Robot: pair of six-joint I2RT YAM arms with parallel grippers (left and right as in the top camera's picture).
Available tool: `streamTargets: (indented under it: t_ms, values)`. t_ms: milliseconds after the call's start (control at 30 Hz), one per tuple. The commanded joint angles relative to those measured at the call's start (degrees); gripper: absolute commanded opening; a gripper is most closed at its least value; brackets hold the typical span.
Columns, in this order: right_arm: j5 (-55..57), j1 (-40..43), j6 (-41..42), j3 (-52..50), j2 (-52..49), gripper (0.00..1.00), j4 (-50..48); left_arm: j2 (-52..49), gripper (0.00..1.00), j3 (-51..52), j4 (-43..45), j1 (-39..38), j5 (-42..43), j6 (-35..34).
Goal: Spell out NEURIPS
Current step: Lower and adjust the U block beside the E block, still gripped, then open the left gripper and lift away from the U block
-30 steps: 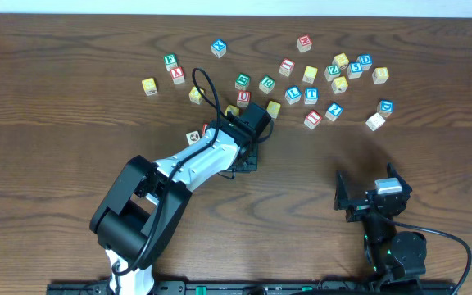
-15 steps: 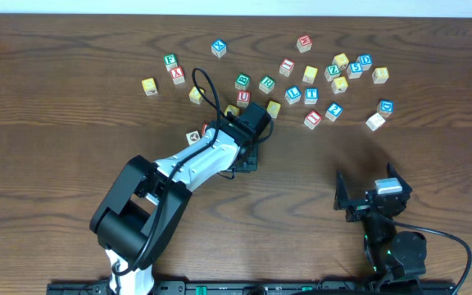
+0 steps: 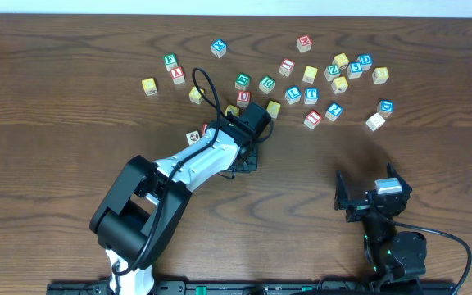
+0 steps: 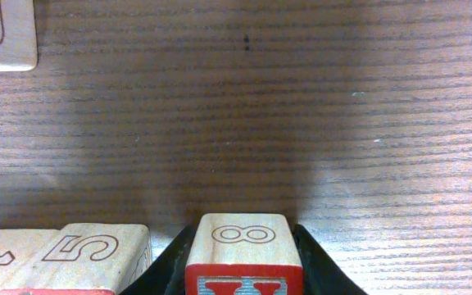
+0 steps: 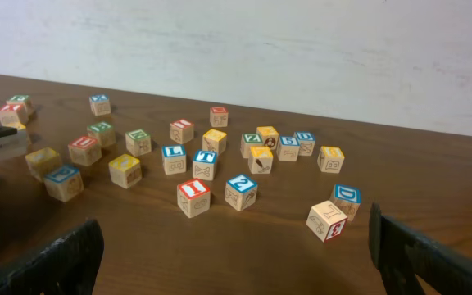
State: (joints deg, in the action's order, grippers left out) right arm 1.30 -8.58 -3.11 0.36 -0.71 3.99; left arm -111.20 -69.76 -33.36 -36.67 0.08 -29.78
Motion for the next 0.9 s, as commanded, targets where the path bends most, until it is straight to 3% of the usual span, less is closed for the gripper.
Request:
streamTargets:
  t_ms: [0,867]
  values:
    - [0.50,0.44,0.74,-0.04,0.22,0.99,0.17,0.74,0.34,0.74,-0.09,-0.02,-0.68,-0.24]
    - [0.50,0.44,0.74,-0.04,0.22,0.99,0.15,6.47,0.40,-0.09,-0.20,0.00,-0.70,1.95]
